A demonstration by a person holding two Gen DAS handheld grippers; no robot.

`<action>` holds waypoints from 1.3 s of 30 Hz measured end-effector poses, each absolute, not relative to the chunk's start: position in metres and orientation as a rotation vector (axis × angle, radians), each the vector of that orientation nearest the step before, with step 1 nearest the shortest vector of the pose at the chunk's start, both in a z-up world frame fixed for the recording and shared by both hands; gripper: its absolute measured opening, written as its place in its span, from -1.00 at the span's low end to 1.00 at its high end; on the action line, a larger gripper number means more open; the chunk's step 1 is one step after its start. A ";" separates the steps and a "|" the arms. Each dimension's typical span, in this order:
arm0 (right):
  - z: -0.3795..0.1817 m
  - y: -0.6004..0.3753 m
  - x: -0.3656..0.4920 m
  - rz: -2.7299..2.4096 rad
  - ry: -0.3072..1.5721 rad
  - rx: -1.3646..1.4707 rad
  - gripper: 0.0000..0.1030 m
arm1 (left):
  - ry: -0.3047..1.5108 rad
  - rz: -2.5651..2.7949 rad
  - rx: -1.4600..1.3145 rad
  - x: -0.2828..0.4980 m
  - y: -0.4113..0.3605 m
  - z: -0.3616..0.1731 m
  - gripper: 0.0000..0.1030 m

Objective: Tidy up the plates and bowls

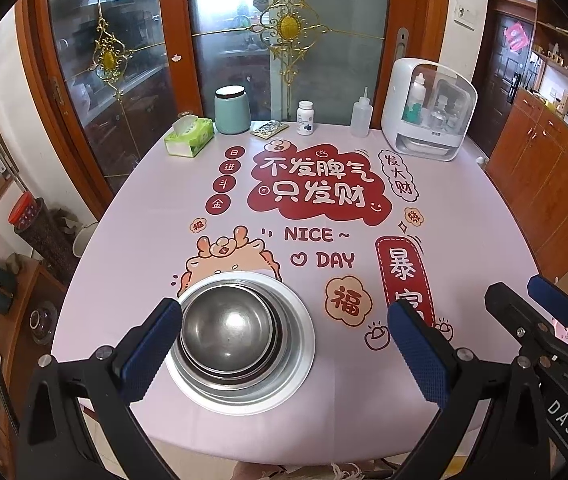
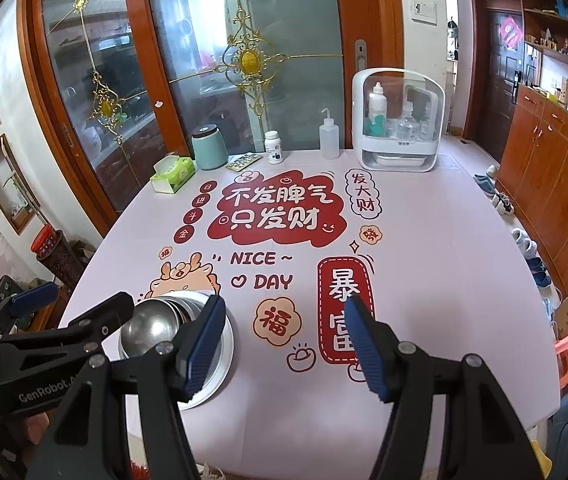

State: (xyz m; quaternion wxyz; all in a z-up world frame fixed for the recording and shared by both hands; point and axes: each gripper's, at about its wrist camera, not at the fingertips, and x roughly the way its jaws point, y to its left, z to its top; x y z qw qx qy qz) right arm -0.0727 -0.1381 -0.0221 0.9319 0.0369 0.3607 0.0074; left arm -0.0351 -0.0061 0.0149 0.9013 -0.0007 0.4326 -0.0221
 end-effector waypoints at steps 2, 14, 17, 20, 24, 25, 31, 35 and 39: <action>-0.023 -0.137 -0.073 0.013 0.740 0.078 0.21 | 0.895 -0.048 0.001 -0.036 -0.006 0.015 0.98; -0.024 -0.137 -0.074 0.004 0.738 0.082 0.21 | 0.896 -0.046 -0.001 -0.037 -0.007 0.014 0.98; -0.024 -0.137 -0.075 0.002 0.738 0.083 0.21 | 0.896 -0.045 -0.002 -0.037 -0.007 0.015 0.98; -0.025 -0.137 -0.075 0.001 0.739 0.084 0.21 | 0.898 -0.048 0.001 -0.037 -0.008 0.014 0.98; -0.027 -0.139 -0.075 -0.004 0.743 0.088 0.21 | 0.905 -0.053 0.008 -0.036 -0.009 0.010 0.98; -0.027 -0.139 -0.075 -0.006 0.743 0.088 0.21 | 0.907 -0.056 0.010 -0.036 -0.009 0.009 0.98; -0.028 -0.139 -0.074 -0.012 0.744 0.093 0.21 | 0.914 -0.063 0.015 -0.033 -0.008 0.007 0.98; -0.028 -0.140 -0.073 -0.016 0.743 0.096 0.21 | 0.914 -0.062 0.013 -0.033 -0.009 0.007 0.98; -0.028 -0.140 -0.072 -0.016 0.744 0.096 0.21 | 0.916 -0.062 0.012 -0.033 -0.009 0.007 0.98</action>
